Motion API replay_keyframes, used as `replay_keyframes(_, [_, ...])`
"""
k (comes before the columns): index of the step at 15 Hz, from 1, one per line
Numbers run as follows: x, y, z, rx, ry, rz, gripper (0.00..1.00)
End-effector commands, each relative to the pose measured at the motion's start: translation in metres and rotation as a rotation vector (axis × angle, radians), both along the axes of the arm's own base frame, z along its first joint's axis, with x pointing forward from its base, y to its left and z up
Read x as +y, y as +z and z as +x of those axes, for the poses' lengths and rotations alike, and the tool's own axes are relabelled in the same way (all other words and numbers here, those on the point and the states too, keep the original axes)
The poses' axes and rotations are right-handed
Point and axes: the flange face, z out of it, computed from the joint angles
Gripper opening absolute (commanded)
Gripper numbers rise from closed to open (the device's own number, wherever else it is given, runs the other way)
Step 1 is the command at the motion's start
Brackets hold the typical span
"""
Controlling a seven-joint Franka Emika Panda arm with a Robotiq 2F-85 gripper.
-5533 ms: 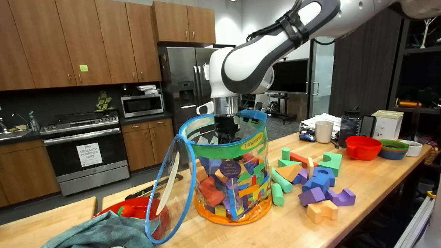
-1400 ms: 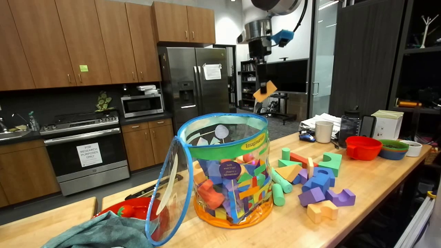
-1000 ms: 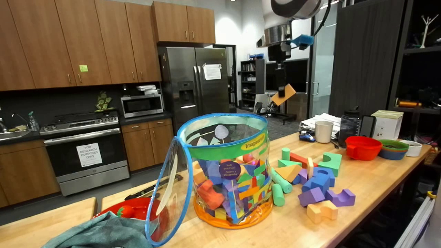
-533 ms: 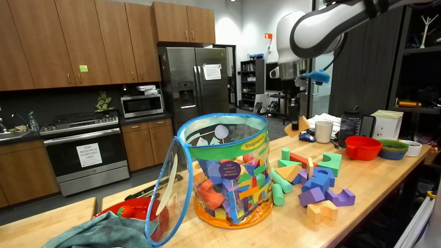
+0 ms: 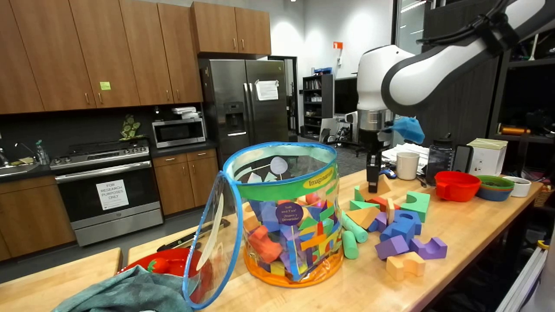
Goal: Take the yellow block out of the bag
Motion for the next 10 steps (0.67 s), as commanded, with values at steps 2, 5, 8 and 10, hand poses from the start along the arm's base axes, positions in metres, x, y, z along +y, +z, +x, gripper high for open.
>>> replay_keyframes(2, [0.007,-0.011,-0.006,-0.100,0.028,-0.003,0.15])
replay_keyframes(5, [0.009,-0.018,-0.001,-0.124,0.049,0.015,0.15])
replay_keyframes(8, [0.010,-0.025,0.006,-0.140,0.069,0.029,0.15])
replay_keyframes(10, [0.012,-0.030,0.010,-0.145,0.078,0.037,0.15])
